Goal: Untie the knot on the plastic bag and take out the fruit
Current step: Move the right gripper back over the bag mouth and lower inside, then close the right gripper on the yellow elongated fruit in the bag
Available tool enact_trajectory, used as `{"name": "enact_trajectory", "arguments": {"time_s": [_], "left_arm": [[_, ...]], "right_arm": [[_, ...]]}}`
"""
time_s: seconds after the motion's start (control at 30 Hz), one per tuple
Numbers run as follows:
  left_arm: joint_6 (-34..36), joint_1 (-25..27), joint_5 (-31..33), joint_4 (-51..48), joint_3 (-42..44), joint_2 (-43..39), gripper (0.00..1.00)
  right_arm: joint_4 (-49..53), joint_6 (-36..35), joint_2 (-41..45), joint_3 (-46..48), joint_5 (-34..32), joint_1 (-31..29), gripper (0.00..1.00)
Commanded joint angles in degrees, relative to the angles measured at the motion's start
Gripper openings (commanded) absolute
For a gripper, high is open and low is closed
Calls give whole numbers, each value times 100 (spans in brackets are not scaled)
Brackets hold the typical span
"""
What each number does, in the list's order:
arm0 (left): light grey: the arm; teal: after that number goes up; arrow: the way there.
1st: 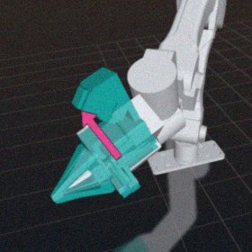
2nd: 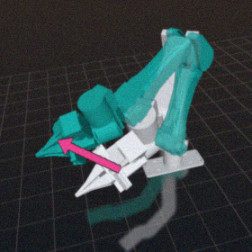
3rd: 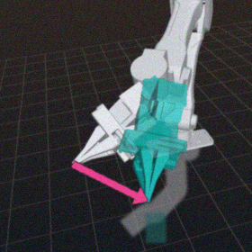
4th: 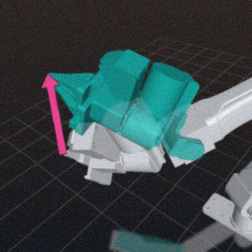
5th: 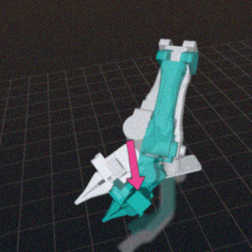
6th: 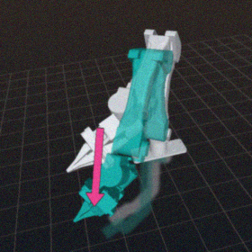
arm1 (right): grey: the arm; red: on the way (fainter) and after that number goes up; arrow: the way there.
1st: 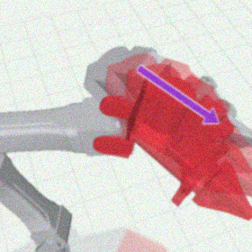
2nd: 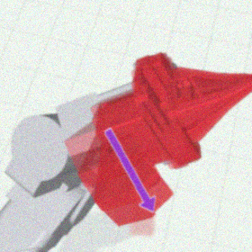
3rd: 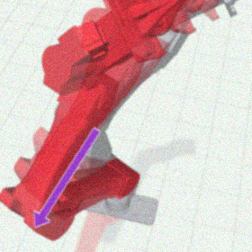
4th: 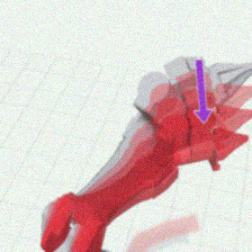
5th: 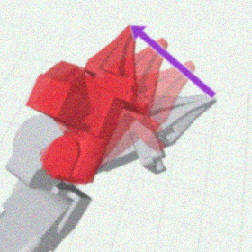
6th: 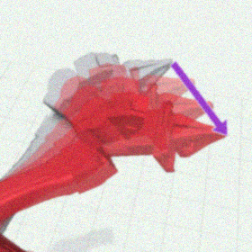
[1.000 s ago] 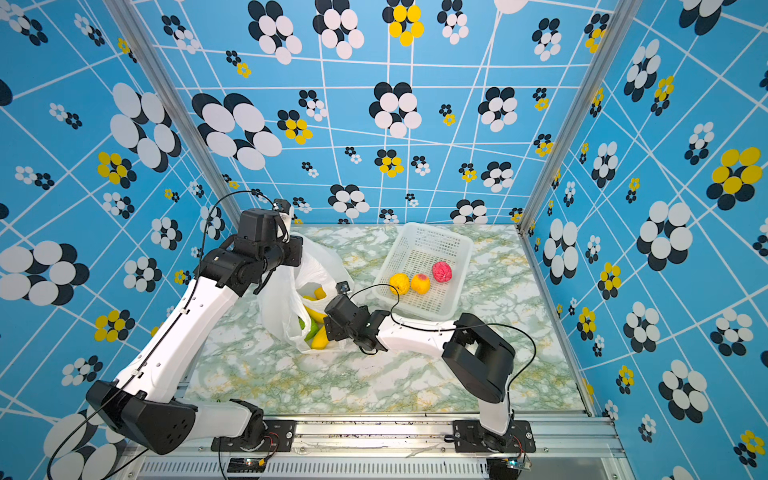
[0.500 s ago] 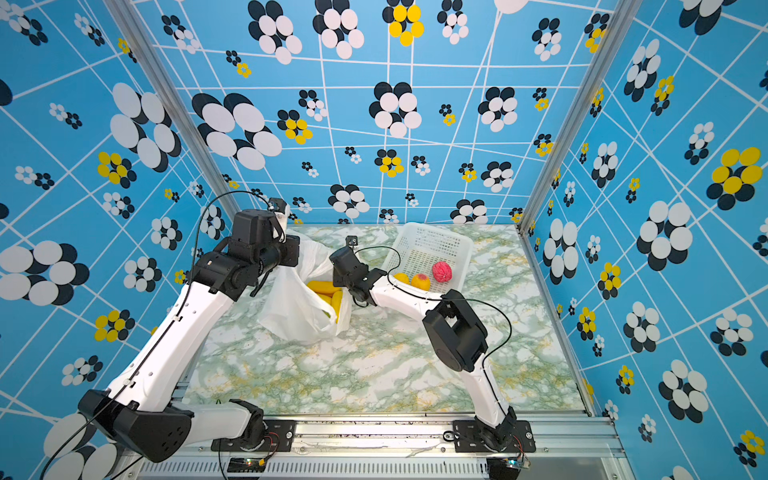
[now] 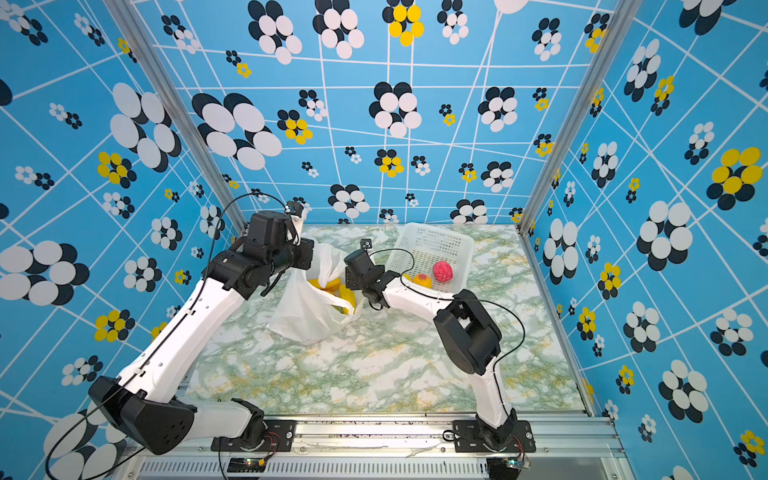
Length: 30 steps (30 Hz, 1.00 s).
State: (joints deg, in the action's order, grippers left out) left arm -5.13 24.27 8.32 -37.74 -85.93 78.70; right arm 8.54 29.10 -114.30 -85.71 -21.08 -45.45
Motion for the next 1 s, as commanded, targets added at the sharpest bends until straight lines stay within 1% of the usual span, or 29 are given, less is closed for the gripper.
{"name": "enact_trajectory", "arguments": {"time_s": [0.0, 0.07, 0.13, 0.23, 0.37, 0.4, 0.47, 0.57, 0.63, 0.7, 0.77, 0.87, 0.97], "left_arm": [[-26, 119, -155, -54, -3, 159, 0], [-6, 161, -142, -170, -89, 287, 0], [-14, 170, -163, -261, -170, 395, 0], [-5, 169, -189, -398, -291, 510, 0], [27, 170, -116, -434, -301, 491, 0], [36, 170, -78, -436, -301, 469, 0], [47, 174, -41, -445, -302, 445, 0], [47, 174, -105, -463, -327, 436, 0], [34, 174, -163, -479, -336, 444, 0], [29, 175, -189, -504, -362, 460, 0], [10, 159, -252, -524, -406, 464, 0], [3, 148, -304, -526, -403, 399, 0], [12, 152, -252, -498, -356, 344, 0]], "right_arm": [[572, 138, 563, 325, -138, -7, 80], [458, 108, 880, 719, 168, -28, 75], [270, 56, 1159, 1059, 253, -107, 70], [362, -22, 1287, 1049, 586, -213, 57], [384, 134, 978, 1026, 785, -409, 39], [414, 165, 857, 951, 846, -426, 36], [479, 122, 601, 741, 902, -479, 33], [612, -59, 329, 403, 833, -508, 30], [609, -210, 256, 282, 767, -517, 30], [606, -417, 159, 158, 809, -522, 33], [802, -498, -39, -72, 799, -527, 33], [957, -579, -253, -268, 804, -552, 42], [1084, -653, -198, -365, 622, -548, 44]]}}
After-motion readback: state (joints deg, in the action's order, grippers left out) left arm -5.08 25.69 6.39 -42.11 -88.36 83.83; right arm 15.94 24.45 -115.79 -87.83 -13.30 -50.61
